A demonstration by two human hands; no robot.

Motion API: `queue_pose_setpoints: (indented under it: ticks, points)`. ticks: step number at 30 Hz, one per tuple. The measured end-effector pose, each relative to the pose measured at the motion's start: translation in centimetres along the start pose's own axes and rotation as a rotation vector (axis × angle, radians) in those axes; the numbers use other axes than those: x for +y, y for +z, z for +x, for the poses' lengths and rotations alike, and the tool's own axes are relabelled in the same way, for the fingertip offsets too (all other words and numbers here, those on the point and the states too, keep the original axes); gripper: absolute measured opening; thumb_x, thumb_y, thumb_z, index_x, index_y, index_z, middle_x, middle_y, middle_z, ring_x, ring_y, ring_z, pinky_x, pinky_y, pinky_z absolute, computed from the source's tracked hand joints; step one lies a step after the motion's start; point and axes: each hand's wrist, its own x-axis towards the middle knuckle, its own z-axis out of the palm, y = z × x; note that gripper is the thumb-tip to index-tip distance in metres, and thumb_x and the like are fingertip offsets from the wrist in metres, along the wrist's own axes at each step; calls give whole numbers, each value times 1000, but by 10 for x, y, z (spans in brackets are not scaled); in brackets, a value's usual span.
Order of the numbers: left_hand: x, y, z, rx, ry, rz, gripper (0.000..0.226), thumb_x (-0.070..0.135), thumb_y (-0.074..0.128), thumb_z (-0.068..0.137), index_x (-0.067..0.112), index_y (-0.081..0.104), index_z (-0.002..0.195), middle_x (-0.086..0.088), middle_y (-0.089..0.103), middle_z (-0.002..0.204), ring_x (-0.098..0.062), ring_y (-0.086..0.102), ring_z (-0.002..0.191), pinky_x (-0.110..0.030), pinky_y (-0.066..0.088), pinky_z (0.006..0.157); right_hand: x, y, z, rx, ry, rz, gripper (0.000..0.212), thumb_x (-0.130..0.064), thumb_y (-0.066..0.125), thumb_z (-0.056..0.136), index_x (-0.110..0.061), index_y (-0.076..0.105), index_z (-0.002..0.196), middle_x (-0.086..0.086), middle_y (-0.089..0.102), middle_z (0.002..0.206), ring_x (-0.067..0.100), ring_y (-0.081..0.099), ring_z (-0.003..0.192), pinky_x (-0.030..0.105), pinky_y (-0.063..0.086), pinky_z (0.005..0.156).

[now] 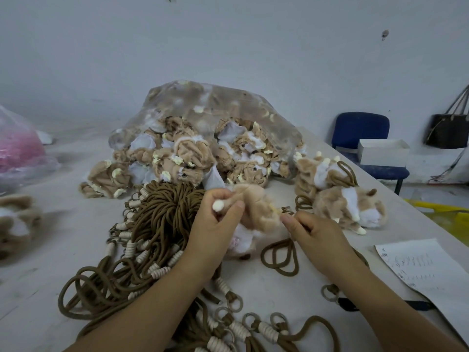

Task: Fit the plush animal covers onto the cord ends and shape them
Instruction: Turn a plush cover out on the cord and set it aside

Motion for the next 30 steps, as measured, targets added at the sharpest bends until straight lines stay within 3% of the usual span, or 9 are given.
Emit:
queue_pose_setpoints:
  ticks: [4,8,14,20,24,27,30]
  points:
    - [2,-2,1,-59,-60,-20,43,52,59,77,26,63,111,10,71,103,2,65,95,-13,51,74,0,0,-1,6,-64,-62,48,-69,35,78,-27,42,56,-8,46,51,9,46,53,25,35,52]
    - [3,0,-1,-74,-93,-6,40,51,56,79,21,71,101,5,75,93,-7,70,89,-15,53,71,-1,1,-1,8,-107,-99,45,-66,37,80,-29,38,55,-7,39,48,9,44,51,25,33,50]
    - [3,-1,1,-2,-7,61,8,25,61,92,20,68,93,10,73,84,-1,68,79,-10,49,64,0,0,0,23,-116,-126,44,-67,38,81,-32,37,54,-9,41,48,10,46,52,27,36,51]
    - [7,-2,-3,1,58,149,30,54,56,88,26,66,91,12,70,83,-1,64,77,-14,49,65,2,-4,1,42,-158,-192,48,-68,37,82,-29,37,54,-4,44,51,15,50,60,27,37,56]
    - [9,-3,-5,-36,91,211,28,50,50,87,28,67,90,9,70,85,-5,64,80,-20,52,70,-5,-6,0,48,-225,-202,53,-66,42,87,-23,41,55,-4,41,50,18,47,58,26,34,51]
    - [9,3,-11,-106,92,186,34,55,48,90,29,68,84,13,72,83,-1,67,78,-12,49,64,-12,-5,-3,62,-247,-107,46,-60,47,86,-28,42,54,-7,42,50,13,44,50,21,31,46]
    - [6,9,-13,-176,34,182,42,60,44,91,28,70,90,7,74,86,-6,70,82,-24,55,72,-16,5,-7,5,-113,143,38,-49,57,87,-33,51,54,-14,50,51,2,44,50,13,33,47]
